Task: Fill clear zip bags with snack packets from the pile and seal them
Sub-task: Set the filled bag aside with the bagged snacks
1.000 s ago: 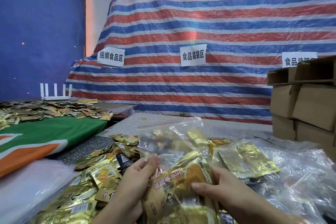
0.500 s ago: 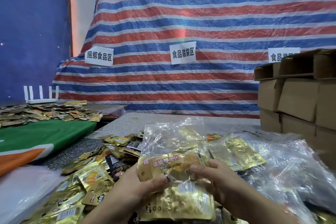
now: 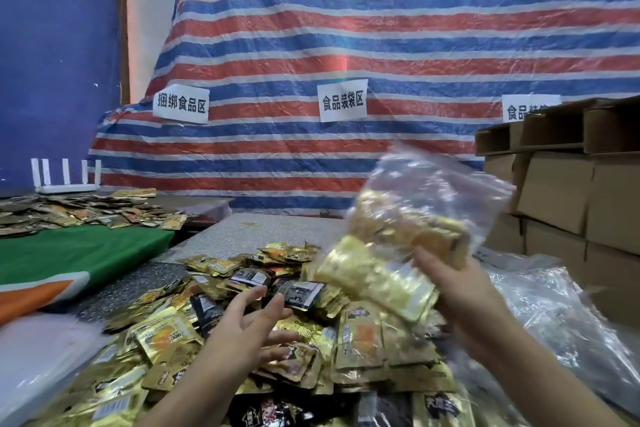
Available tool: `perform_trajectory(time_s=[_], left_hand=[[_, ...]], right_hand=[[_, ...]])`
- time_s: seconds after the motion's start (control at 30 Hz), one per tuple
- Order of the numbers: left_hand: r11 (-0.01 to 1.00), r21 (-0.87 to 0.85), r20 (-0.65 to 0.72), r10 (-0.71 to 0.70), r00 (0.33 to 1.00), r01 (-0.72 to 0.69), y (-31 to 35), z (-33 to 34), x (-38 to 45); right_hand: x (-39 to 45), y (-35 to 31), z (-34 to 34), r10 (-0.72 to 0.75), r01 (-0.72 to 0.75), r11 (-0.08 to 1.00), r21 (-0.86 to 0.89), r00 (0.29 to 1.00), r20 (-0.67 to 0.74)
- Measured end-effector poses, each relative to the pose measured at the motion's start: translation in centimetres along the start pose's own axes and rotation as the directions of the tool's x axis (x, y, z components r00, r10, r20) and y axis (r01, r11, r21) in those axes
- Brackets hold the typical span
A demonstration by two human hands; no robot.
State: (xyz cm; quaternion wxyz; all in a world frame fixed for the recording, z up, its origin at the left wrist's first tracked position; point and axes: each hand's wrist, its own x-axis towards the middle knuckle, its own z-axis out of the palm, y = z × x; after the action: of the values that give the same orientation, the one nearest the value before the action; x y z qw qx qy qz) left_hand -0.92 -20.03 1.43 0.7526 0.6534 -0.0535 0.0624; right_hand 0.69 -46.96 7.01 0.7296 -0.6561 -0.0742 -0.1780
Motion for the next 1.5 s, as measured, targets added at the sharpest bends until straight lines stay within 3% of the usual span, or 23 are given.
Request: perform_trajectory(time_s=[0.07, 0.13, 0.2, 0.27, 0.33, 0.4, 0.47, 0.5, 0.57, 0.63, 0.7, 0.77, 0.83, 0.9, 1.13, 1.27, 1.37, 1.43, 1.5], left_hand=[[1.000, -0.002, -0.002, -0.011, 1.000, 0.011, 0.2, 0.1, -0.2], [1.000, 0.008, 0.009, -0.026, 1.000, 0.026, 0.3, 0.1, -0.4], [0.999, 0.028, 0.018, -0.043, 0.999, 0.043, 0.1, -0.1, -0.4], [0.997, 0.046, 0.017, -0.057, 0.998, 0.057, -0.2, -0.3, -0.4], [0.996, 0.064, 0.015, -0.065, 0.998, 0.064, -0.2, -0.2, -0.4], [0.995, 0.081, 0.005, -0.066, 0.998, 0.066, -0.2, 0.0, -0.4], [0.993, 0.093, 0.000, -0.068, 0.998, 0.068, -0.3, 0.1, -0.5], [0.993, 0.099, 0.002, -0.067, 0.998, 0.067, -0.3, 0.2, -0.6], [0.992, 0.110, 0.007, -0.063, 0.998, 0.062, 0.0, 0.1, -0.8], [0.991, 0.124, 0.014, -0.061, 0.998, 0.059, 0.2, 0.1, -0.9], [0.990, 0.131, 0.020, -0.061, 0.998, 0.057, 0.4, 0.1, -1.1], [0.988, 0.146, 0.025, -0.060, 0.998, 0.056, 0.4, 0.0, -1.3], [0.985, 0.164, 0.025, -0.062, 0.998, 0.057, 0.5, 0.0, -1.3], [0.985, 0.159, 0.021, -0.066, 0.998, 0.062, 0.6, -0.1, -1.1], [0.987, 0.159, -0.002, -0.029, 1.000, 0.029, 0.6, -0.5, -1.0], [0.987, 0.160, -0.077, 0.001, 0.997, 0.011, 0.5, -1.0, -1.0], [0.985, 0.170, -0.127, 0.023, 0.992, -0.001, 0.4, -1.1, -0.7], [0.983, 0.184, -0.142, 0.048, 0.989, -0.021, 0.4, -1.2, -0.4], [0.978, 0.206, -0.158, 0.067, 0.985, -0.034, 0.4, -1.4, -0.3]], right_hand=[[2.1, -0.9, -2.4, -0.017, 0.032, 0.997, 0.076, 0.982, -0.186], [4.0, -0.5, -4.9, -0.032, -0.022, 0.989, -0.143, 0.931, -0.364], [5.1, 1.3, -7.3, -0.115, -0.161, 0.817, -0.554, 0.895, -0.431], [5.3, 2.9, -9.2, -0.124, -0.299, 0.553, -0.777, 0.893, -0.432], [6.2, 4.4, -11.5, -0.142, -0.375, 0.441, -0.816, 0.868, -0.476], [7.5, 5.4, -13.7, -0.085, -0.424, 0.519, -0.742, 0.838, -0.539], [8.4, 5.3, -13.9, -0.083, -0.377, 0.615, -0.693, 0.843, -0.532], [8.4, 5.2, -13.3, -0.176, -0.327, 0.596, -0.733, 0.838, -0.517], [8.4, 4.7, -11.7, -0.443, -0.185, 0.399, -0.898, 0.819, -0.366], [8.3, 3.4, -9.1, -0.569, -0.061, 0.112, -0.992, 0.814, -0.114], [8.2, 2.4, -6.8, -0.442, -0.032, -0.059, -0.998, 0.897, -0.003], [7.9, 2.3, -5.5, -0.224, -0.061, -0.133, -0.989, 0.974, -0.030], [7.6, 3.0, -5.2, -0.032, -0.042, -0.138, -0.989, 0.999, -0.038], [7.2, 3.7, -5.3, 0.061, -0.029, -0.102, -0.994, 0.998, -0.035], [6.2, 3.4, -3.7, 0.037, -0.052, -0.089, -0.995, 0.998, -0.055], [4.9, 2.1, -1.7, -0.007, -0.081, -0.174, -0.981, 0.997, -0.081], [3.9, 1.2, 0.8, -0.141, -0.030, -0.219, -0.975, 0.990, 0.001], [3.1, 0.8, 3.2, -0.226, 0.094, -0.094, -0.991, 0.968, 0.113], [2.3, 0.6, 5.7, -0.269, 0.228, 0.128, -0.965, 0.945, 0.188]])
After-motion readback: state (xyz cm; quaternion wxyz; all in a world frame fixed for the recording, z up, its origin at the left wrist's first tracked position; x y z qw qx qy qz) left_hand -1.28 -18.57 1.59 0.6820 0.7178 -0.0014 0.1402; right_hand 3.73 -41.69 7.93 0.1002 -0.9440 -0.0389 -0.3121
